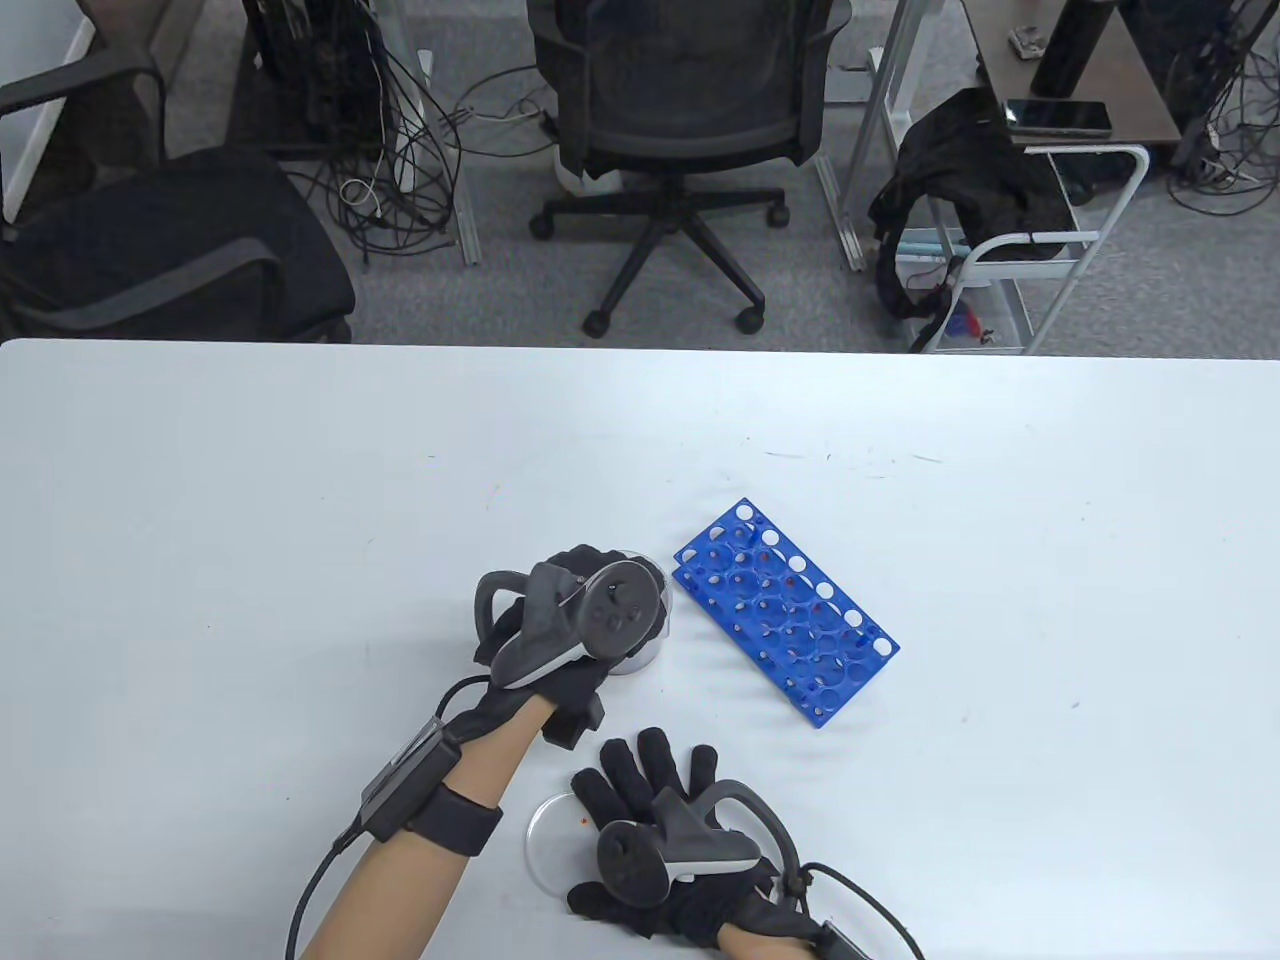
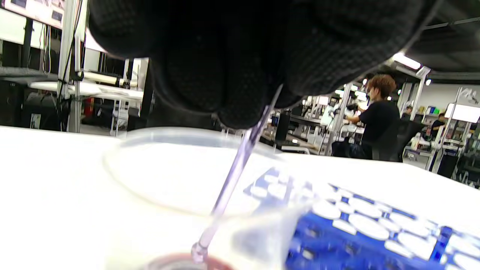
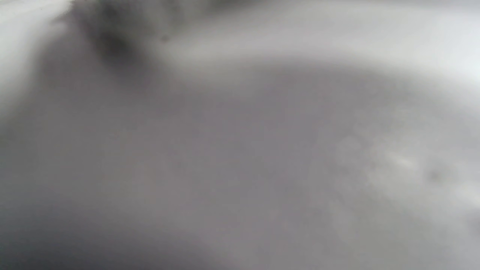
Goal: Dip glass rod and spread liquid on culture dish
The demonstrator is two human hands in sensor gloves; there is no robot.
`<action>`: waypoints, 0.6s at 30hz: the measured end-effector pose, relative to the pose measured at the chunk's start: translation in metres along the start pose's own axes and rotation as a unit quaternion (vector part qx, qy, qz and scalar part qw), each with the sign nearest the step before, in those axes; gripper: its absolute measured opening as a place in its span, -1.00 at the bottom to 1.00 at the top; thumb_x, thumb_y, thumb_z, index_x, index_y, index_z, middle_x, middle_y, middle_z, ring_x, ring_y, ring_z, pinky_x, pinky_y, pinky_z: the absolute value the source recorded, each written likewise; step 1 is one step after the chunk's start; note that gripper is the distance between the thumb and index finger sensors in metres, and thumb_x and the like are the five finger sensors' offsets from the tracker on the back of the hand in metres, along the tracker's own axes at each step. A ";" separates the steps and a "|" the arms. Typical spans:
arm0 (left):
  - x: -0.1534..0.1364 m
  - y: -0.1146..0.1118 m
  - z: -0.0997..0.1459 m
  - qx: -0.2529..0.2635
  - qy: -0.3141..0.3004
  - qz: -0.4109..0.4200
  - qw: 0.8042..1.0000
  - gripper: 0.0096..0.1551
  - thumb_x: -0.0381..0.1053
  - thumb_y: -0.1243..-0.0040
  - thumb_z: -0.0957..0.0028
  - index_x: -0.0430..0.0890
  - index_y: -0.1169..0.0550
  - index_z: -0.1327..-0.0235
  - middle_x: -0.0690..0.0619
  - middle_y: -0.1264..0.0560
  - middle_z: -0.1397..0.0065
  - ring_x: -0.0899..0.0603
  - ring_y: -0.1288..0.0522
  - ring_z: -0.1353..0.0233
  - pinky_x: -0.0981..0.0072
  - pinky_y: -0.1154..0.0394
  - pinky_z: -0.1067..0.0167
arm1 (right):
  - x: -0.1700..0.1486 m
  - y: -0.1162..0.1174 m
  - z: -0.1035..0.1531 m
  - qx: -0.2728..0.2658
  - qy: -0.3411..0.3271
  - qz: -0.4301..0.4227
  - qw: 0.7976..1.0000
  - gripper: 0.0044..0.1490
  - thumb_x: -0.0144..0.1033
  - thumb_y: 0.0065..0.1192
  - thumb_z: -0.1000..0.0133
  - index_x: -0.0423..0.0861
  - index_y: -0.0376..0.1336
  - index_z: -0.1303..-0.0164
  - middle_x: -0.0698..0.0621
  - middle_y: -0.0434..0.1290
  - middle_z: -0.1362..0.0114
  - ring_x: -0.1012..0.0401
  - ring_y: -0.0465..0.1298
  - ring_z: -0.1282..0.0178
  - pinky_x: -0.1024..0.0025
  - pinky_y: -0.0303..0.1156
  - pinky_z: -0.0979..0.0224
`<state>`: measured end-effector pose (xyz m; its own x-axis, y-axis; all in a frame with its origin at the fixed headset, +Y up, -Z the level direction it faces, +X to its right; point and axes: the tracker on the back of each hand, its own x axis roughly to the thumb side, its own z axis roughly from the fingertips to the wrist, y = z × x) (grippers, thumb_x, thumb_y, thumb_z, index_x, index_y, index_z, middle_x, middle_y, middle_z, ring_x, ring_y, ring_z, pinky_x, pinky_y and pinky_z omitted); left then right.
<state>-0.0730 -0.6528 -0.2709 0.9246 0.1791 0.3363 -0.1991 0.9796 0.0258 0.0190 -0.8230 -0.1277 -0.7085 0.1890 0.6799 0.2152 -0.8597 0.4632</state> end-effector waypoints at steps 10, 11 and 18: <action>-0.002 -0.021 -0.007 -0.021 0.002 -0.018 1.000 -0.64 0.22 -0.48 0.07 0.11 -0.77 0.10 0.13 -0.79 -0.01 -0.12 -0.77 0.03 0.17 -0.69 0.03 | 0.000 0.000 0.000 0.001 0.000 -0.001 1.000 0.32 0.50 -0.54 -0.25 -0.27 -0.79 -0.60 -0.42 -0.71 -0.63 -0.46 -0.64 -0.51 -0.69 -0.47 -0.30; -0.002 -0.020 -0.006 -0.017 0.003 -0.016 1.000 -0.65 0.22 -0.48 0.07 0.11 -0.77 0.11 0.13 -0.79 -0.01 -0.12 -0.77 0.04 0.17 -0.69 0.03 | 0.000 0.000 0.000 0.001 0.000 -0.001 1.000 0.32 0.50 -0.54 -0.25 -0.27 -0.79 -0.60 -0.42 -0.71 -0.63 -0.46 -0.64 -0.51 -0.69 -0.47 -0.30; -0.008 -0.017 -0.004 -0.020 0.016 -0.002 1.000 -0.64 0.23 -0.47 0.06 0.11 -0.77 0.09 0.13 -0.79 -0.02 -0.12 -0.77 0.03 0.18 -0.69 0.03 | 0.000 0.000 0.000 0.001 0.000 -0.001 1.000 0.32 0.50 -0.54 -0.25 -0.27 -0.78 -0.60 -0.42 -0.71 -0.63 -0.46 -0.62 -0.51 -0.69 -0.47 -0.30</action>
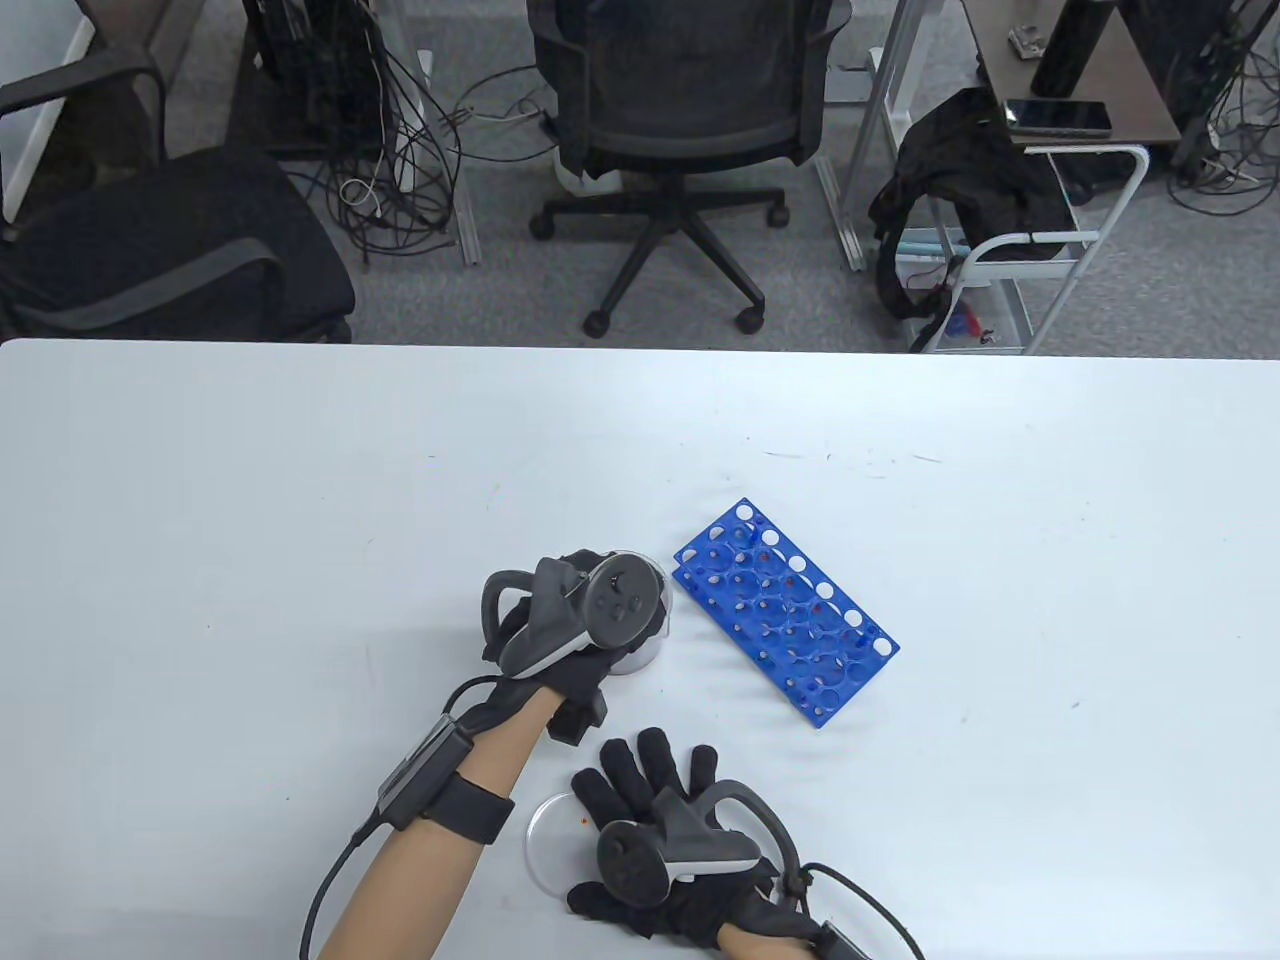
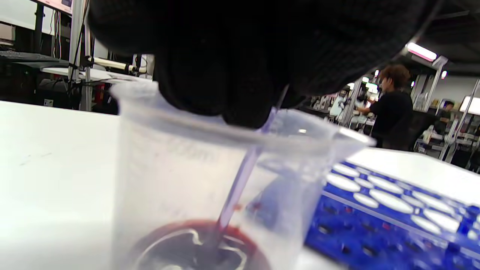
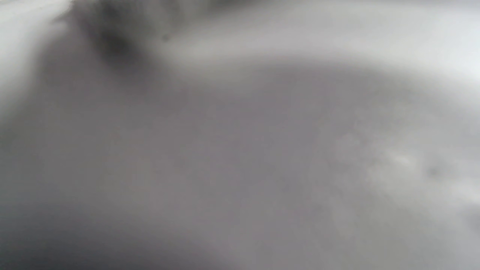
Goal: Dip glass rod and spread liquid on culture dish
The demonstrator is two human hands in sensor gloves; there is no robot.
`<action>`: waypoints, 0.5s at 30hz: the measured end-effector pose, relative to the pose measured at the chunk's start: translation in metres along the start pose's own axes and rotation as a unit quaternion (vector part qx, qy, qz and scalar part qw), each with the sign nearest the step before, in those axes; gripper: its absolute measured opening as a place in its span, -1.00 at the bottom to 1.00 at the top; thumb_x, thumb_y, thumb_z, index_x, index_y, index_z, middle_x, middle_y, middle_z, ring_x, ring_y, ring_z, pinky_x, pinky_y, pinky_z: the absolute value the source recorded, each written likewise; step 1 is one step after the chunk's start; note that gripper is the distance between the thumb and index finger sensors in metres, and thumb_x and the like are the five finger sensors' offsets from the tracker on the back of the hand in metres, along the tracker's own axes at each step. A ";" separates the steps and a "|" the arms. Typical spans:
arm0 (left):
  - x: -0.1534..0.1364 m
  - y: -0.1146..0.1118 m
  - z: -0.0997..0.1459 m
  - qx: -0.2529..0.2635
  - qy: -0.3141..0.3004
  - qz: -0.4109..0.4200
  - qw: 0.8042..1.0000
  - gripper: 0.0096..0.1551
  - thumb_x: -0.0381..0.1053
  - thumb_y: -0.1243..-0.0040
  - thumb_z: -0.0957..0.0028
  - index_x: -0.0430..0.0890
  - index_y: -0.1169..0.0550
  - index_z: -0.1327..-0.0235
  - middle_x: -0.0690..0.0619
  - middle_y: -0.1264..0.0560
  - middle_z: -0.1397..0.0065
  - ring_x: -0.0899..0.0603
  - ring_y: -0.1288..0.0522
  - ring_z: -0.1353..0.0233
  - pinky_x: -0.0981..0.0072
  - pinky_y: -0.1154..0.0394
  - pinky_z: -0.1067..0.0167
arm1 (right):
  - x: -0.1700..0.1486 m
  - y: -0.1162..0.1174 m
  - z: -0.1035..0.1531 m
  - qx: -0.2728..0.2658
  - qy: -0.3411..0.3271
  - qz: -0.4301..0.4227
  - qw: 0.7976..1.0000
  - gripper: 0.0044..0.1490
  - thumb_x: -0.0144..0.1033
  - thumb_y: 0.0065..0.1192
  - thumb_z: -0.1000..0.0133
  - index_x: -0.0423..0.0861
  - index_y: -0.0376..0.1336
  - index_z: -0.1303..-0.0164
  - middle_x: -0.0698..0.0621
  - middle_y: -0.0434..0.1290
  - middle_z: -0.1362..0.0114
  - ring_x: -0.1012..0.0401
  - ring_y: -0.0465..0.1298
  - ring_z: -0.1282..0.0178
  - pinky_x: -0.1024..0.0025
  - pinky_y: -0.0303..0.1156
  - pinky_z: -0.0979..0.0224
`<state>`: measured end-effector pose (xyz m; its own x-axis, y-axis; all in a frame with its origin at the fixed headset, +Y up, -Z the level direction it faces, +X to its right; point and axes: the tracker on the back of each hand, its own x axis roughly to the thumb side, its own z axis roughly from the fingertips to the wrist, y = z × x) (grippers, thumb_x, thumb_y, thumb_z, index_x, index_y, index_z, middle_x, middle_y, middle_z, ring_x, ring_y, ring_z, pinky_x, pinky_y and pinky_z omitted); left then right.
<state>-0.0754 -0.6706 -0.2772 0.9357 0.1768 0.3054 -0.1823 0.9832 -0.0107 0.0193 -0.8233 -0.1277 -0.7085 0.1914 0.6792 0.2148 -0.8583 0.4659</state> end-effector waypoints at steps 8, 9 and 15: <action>0.000 0.002 0.004 0.019 -0.001 -0.010 1.000 -0.63 0.24 -0.47 0.07 0.11 -0.77 0.09 0.14 -0.79 -0.01 -0.11 -0.77 0.03 0.20 -0.69 0.04 | 0.000 0.000 0.000 0.000 0.001 0.000 1.000 0.32 0.50 -0.54 -0.25 -0.27 -0.78 -0.60 -0.42 -0.71 -0.63 -0.46 -0.62 -0.51 -0.69 -0.47 -0.30; -0.001 0.008 0.006 0.023 -0.002 -0.007 1.000 -0.63 0.24 -0.47 0.06 0.11 -0.77 0.09 0.14 -0.79 -0.01 -0.11 -0.77 0.03 0.19 -0.69 0.03 | 0.000 0.000 0.000 0.000 0.001 0.000 1.000 0.32 0.50 -0.54 -0.25 -0.27 -0.78 -0.60 -0.42 -0.71 -0.63 -0.46 -0.61 -0.51 -0.69 -0.47 -0.30; -0.003 0.045 0.032 0.082 -0.019 0.001 0.996 -0.63 0.23 -0.46 0.05 0.09 -0.77 0.09 0.12 -0.78 -0.01 -0.13 -0.76 0.03 0.17 -0.68 0.02 | 0.000 0.000 0.000 0.000 0.000 0.000 1.000 0.32 0.50 -0.54 -0.25 -0.27 -0.79 -0.60 -0.42 -0.71 -0.62 -0.46 -0.61 -0.51 -0.69 -0.47 -0.30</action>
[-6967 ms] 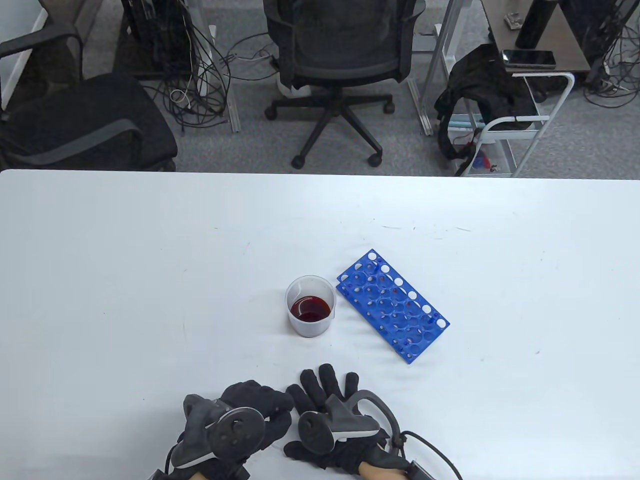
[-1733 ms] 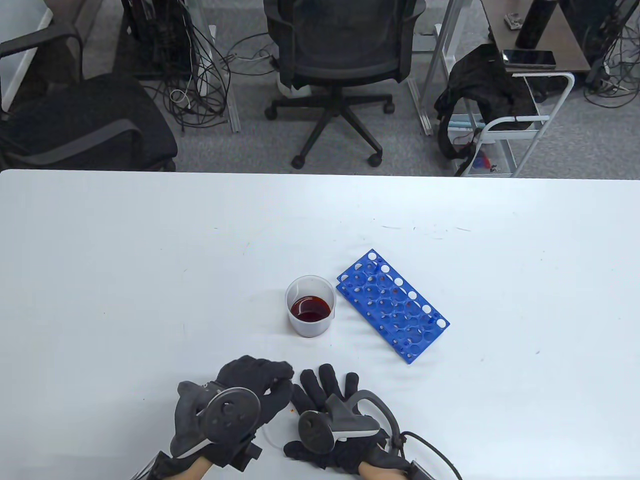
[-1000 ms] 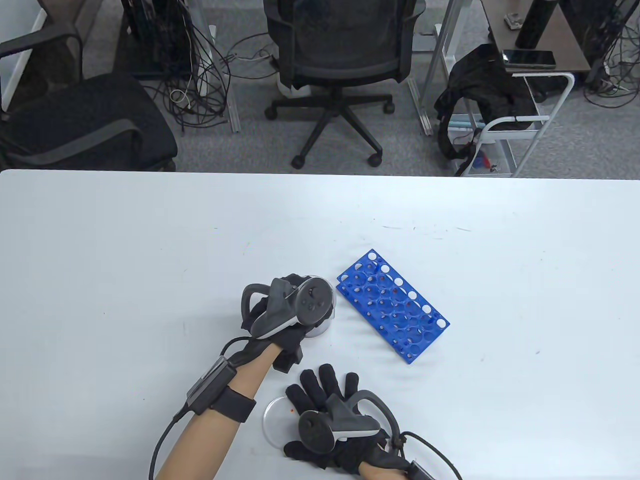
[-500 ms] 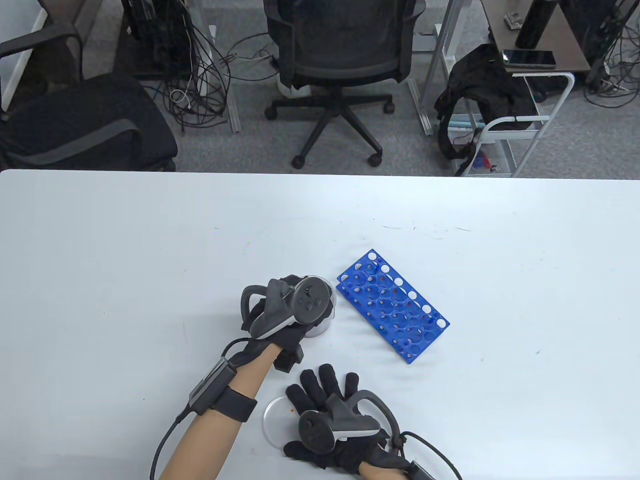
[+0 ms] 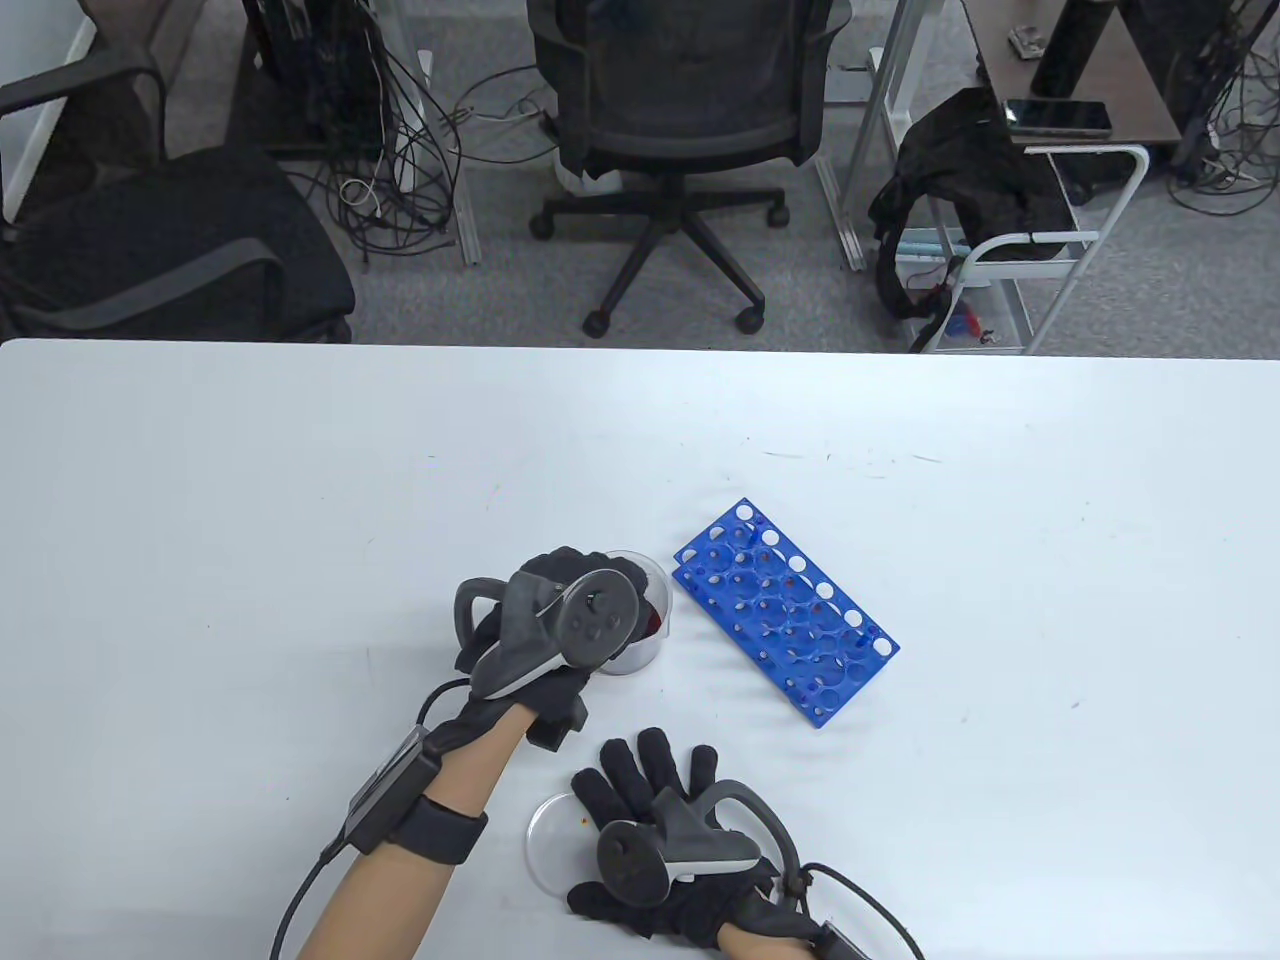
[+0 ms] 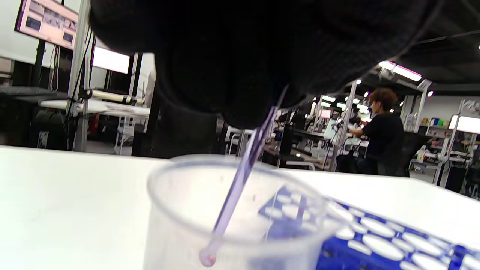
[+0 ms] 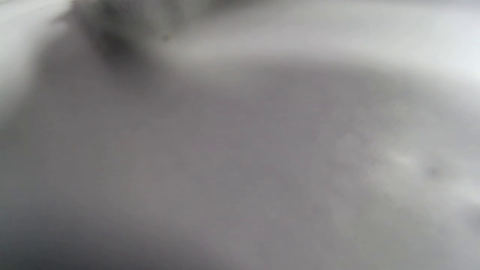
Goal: Dip glass rod and spread liquid on culture dish
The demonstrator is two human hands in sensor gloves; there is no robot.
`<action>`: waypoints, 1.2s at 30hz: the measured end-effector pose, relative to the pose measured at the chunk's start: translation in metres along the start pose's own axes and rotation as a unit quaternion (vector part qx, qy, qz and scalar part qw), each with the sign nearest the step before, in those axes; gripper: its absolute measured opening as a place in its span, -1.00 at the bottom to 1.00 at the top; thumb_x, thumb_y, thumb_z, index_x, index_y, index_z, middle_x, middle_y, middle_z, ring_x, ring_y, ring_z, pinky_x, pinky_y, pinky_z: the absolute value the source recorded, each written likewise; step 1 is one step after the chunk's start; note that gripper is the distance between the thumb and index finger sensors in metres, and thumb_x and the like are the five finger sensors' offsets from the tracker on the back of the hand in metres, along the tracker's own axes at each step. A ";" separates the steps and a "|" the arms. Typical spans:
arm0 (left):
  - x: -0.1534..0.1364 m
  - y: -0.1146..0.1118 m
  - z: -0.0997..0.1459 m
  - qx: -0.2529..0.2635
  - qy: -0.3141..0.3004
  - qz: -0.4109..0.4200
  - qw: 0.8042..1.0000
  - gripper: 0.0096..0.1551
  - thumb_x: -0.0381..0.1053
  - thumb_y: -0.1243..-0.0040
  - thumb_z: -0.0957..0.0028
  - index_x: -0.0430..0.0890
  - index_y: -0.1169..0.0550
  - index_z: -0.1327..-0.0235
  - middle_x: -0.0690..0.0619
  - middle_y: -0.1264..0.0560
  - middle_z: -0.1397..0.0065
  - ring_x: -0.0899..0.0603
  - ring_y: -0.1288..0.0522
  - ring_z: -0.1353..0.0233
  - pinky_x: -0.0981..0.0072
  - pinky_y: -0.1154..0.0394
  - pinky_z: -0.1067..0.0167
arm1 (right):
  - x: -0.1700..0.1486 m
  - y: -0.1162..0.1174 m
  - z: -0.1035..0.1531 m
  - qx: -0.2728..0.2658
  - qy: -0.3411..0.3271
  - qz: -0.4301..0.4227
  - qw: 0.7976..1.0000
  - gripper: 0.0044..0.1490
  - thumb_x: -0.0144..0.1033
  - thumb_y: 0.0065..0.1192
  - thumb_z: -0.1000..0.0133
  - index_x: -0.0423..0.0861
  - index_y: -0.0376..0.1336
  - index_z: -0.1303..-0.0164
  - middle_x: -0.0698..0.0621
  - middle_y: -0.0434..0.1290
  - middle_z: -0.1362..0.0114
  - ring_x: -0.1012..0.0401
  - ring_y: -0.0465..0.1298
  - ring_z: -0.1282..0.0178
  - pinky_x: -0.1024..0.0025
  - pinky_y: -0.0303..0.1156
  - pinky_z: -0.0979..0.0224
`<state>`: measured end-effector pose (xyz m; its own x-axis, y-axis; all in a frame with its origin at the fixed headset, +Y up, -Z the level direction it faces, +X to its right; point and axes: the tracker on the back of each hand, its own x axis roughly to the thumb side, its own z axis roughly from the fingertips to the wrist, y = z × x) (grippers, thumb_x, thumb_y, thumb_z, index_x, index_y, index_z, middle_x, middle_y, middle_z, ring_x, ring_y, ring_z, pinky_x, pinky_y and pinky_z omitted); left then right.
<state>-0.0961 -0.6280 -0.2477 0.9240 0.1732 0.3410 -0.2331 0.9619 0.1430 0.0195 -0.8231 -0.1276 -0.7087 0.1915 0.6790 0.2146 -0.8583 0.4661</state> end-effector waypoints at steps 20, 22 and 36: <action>-0.008 0.033 0.119 0.018 -0.047 0.046 0.998 -0.63 0.23 -0.46 0.03 0.06 -0.77 0.09 0.10 -0.79 0.00 -0.13 -0.76 0.04 0.17 -0.69 0.02 | 0.000 0.000 0.000 0.000 0.000 0.000 1.000 0.32 0.50 -0.55 -0.24 -0.27 -0.79 -0.59 -0.41 -0.71 -0.62 -0.45 -0.64 -0.51 -0.68 -0.47 -0.31; -0.011 0.023 0.130 0.003 -0.042 0.054 0.998 -0.63 0.23 -0.45 0.03 0.07 -0.77 0.09 0.10 -0.78 0.00 -0.13 -0.76 0.05 0.17 -0.69 0.02 | 0.000 0.000 0.000 0.001 0.002 0.002 1.000 0.32 0.50 -0.55 -0.24 -0.27 -0.79 -0.59 -0.41 -0.72 -0.62 -0.45 -0.63 -0.51 -0.68 -0.47 -0.31; -0.016 -0.015 0.160 -0.036 -0.043 0.111 0.992 -0.62 0.23 -0.46 0.03 0.06 -0.78 0.10 0.11 -0.79 0.01 -0.12 -0.78 0.06 0.18 -0.70 0.04 | 0.000 0.000 0.000 0.001 0.002 0.002 1.000 0.32 0.50 -0.55 -0.25 -0.27 -0.79 -0.59 -0.41 -0.72 -0.62 -0.45 -0.63 -0.51 -0.68 -0.47 -0.31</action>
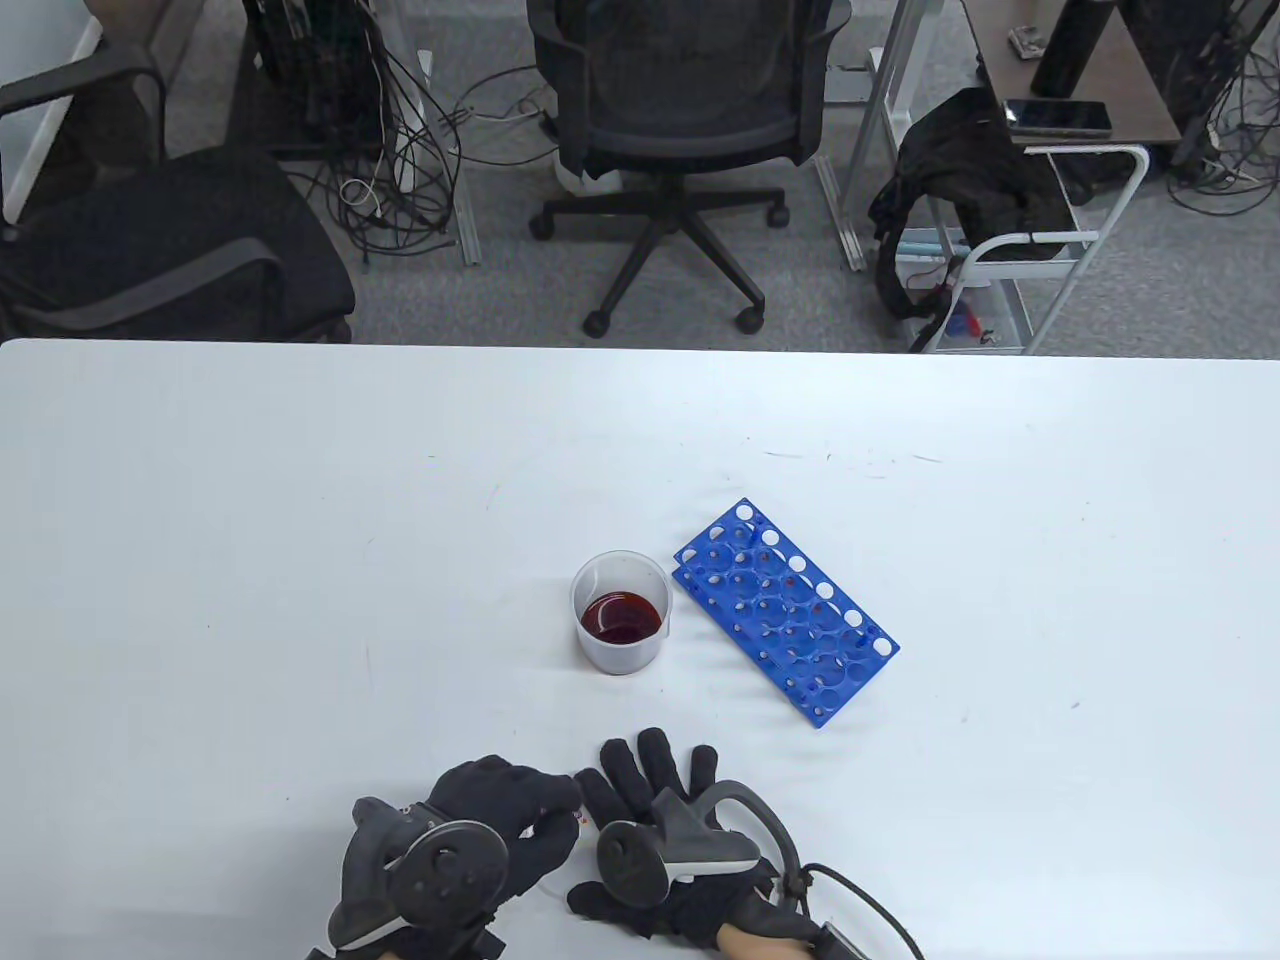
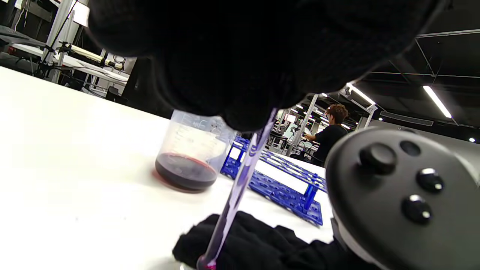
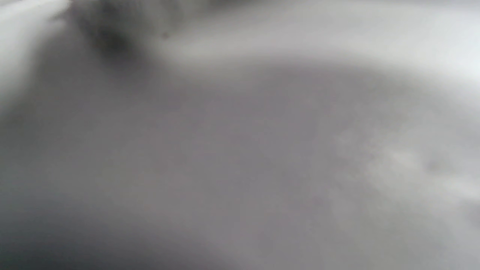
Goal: Dip glass rod and spread liquid on culture dish
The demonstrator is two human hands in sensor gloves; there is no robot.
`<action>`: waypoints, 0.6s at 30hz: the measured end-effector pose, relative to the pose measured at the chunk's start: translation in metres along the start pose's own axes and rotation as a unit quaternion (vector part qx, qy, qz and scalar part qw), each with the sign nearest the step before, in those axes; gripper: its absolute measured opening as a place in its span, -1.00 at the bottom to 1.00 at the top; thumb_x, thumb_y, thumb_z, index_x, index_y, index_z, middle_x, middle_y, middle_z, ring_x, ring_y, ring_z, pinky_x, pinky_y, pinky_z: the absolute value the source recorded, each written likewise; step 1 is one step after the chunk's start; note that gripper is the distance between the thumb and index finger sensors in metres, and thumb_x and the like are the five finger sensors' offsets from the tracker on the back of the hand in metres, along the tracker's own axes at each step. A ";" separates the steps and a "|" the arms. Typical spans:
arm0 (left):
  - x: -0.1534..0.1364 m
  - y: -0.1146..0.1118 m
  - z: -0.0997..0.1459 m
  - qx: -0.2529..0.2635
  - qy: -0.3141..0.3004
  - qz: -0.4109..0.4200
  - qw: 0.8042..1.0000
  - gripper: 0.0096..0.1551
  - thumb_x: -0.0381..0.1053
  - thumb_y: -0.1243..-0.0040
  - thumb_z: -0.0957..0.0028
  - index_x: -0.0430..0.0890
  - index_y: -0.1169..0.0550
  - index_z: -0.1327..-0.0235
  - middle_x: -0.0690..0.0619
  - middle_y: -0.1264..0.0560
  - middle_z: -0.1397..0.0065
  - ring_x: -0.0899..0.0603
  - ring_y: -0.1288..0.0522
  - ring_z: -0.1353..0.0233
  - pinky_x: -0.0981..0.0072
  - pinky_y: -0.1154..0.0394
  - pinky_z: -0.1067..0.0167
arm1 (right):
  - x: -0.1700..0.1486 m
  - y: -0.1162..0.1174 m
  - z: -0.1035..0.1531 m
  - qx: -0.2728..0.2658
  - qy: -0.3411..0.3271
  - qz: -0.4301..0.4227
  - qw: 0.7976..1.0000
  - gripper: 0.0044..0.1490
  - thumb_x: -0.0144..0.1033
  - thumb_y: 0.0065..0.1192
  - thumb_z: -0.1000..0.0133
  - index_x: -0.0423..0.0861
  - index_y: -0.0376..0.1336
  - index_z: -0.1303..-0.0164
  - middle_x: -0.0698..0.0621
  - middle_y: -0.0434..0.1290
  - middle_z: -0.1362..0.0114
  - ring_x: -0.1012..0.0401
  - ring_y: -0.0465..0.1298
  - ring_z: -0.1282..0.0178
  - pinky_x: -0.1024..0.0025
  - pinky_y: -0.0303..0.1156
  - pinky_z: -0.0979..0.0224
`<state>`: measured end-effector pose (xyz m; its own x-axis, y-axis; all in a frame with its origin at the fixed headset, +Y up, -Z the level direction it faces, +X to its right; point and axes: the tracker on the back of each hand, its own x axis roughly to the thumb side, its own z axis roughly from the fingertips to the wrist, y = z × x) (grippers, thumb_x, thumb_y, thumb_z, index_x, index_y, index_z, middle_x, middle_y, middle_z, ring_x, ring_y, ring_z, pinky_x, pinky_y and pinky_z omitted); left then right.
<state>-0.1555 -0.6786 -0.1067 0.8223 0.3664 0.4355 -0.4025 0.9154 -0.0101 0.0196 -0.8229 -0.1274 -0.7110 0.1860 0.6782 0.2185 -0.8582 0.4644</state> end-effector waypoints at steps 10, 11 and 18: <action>-0.004 -0.014 0.002 -0.008 0.008 -0.004 1.000 -0.62 0.23 -0.46 0.04 0.07 -0.77 0.08 0.11 -0.79 0.00 -0.11 -0.78 0.04 0.19 -0.70 0.03 | 0.000 0.000 0.000 0.000 0.000 0.000 1.000 0.32 0.50 -0.54 -0.25 -0.27 -0.79 -0.59 -0.42 -0.71 -0.63 -0.46 -0.63 -0.51 -0.68 -0.47 -0.31; -0.004 -0.015 0.001 -0.011 0.008 -0.005 1.000 -0.62 0.23 -0.46 0.04 0.08 -0.77 0.08 0.11 -0.79 -0.01 -0.12 -0.78 0.04 0.19 -0.70 0.02 | 0.000 0.000 0.000 0.000 0.000 0.000 1.000 0.32 0.50 -0.54 -0.25 -0.27 -0.79 -0.59 -0.42 -0.71 -0.63 -0.46 -0.63 -0.51 -0.68 -0.47 -0.31; -0.003 -0.019 0.001 -0.021 0.009 -0.011 1.000 -0.62 0.23 -0.46 0.03 0.08 -0.77 0.07 0.11 -0.79 -0.01 -0.12 -0.77 0.03 0.18 -0.70 0.02 | 0.000 0.000 0.000 0.000 0.000 0.000 1.000 0.32 0.50 -0.54 -0.25 -0.27 -0.79 -0.59 -0.41 -0.71 -0.63 -0.45 -0.63 -0.52 -0.68 -0.47 -0.31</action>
<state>-0.1509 -0.6969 -0.1070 0.8381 0.3488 0.4195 -0.3676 0.9292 -0.0381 0.0196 -0.8229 -0.1274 -0.7110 0.1860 0.6782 0.2185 -0.8582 0.4644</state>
